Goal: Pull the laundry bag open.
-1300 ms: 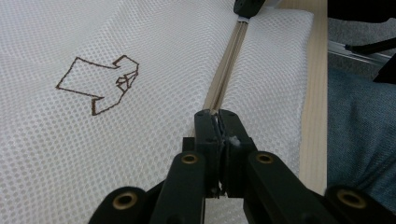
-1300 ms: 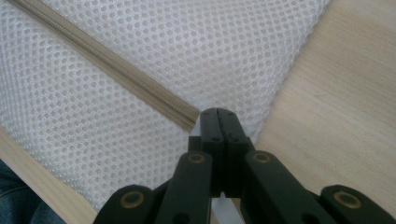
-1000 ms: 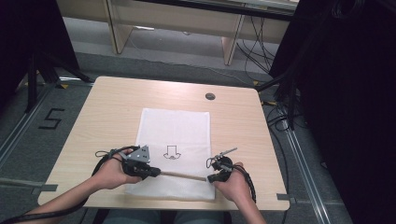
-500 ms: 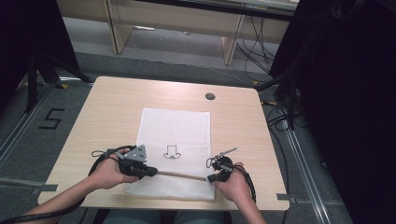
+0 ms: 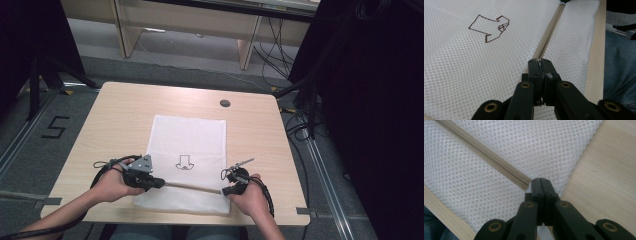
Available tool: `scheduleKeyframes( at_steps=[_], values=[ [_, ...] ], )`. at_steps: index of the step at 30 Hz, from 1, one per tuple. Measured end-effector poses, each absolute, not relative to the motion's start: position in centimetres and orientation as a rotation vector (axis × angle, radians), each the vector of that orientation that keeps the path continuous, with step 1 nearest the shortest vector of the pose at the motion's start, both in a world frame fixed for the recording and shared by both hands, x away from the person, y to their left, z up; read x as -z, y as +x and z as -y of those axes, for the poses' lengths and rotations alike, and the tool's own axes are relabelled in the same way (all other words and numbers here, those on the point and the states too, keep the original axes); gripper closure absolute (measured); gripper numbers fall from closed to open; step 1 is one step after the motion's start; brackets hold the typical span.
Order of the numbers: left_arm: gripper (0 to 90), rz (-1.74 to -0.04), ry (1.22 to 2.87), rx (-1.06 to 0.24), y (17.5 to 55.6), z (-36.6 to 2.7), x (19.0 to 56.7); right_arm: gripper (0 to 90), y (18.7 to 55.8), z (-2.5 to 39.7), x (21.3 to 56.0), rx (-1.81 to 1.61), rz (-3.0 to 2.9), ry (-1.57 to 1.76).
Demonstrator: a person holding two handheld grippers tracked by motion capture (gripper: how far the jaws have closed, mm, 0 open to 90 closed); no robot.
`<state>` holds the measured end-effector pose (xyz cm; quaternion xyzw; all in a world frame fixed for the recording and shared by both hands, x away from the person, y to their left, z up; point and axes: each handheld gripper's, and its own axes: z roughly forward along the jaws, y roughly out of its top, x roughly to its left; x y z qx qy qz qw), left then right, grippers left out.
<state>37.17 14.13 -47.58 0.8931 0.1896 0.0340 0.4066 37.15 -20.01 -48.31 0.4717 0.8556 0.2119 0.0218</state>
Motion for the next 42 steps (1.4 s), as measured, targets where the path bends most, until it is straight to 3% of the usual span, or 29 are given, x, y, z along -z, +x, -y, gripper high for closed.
scheduleKeyframes(
  at_steps=[27,42],
  values=[
    [87.2,-0.546,2.244,-0.113,37.1,-17.7,47.9,90.0,37.1,20.0,48.3,-0.649,-2.648,1.481],
    [87.3,-0.666,2.227,-0.117,36.9,-20.9,48.7,90.0,37.1,20.0,48.3,-0.650,-2.649,1.479]
  ],
)
